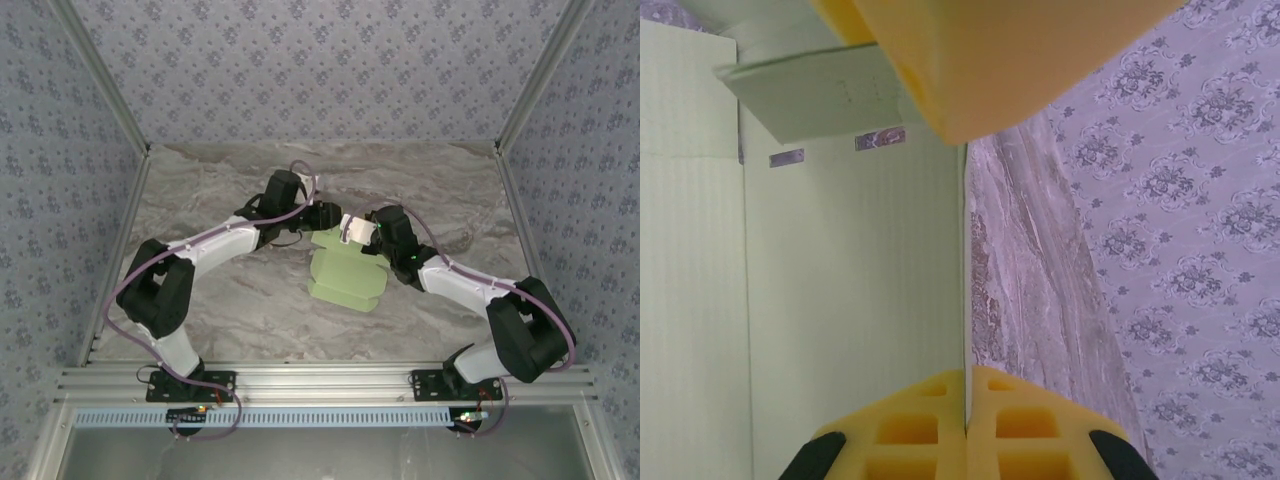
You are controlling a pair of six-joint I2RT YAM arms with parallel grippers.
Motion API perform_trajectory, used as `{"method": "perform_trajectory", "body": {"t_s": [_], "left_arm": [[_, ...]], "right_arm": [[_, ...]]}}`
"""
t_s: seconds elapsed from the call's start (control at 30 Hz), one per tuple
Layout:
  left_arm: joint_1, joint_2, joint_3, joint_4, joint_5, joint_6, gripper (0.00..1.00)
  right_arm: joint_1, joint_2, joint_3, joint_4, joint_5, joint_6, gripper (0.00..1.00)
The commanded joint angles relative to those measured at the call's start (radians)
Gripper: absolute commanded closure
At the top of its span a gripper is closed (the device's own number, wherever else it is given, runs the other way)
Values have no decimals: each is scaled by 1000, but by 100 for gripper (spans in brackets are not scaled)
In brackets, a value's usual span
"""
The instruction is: Fold the paper box
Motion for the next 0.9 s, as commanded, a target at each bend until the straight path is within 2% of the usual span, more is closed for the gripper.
{"method": "perform_trajectory", "body": {"t_s": [0.0,0.4,0.57,0.67,0.87], "left_arm": [[-13,23,18,65,33,-34,63],[-13,60,13,187,79,-115,61],[-3,34,-8,193,78,-109,60],[8,-1,-34,180,76,-85,58],[21,-146,-154,112,28,77,51]], "right_arm": [[12,-11,22,25,6,37,100],[17,-10,4,42,-8,65,100],[6,-19,-6,27,10,73,100],[-10,-29,-7,-3,5,91,100],[-59,-53,15,-126,-54,163,100]]}}
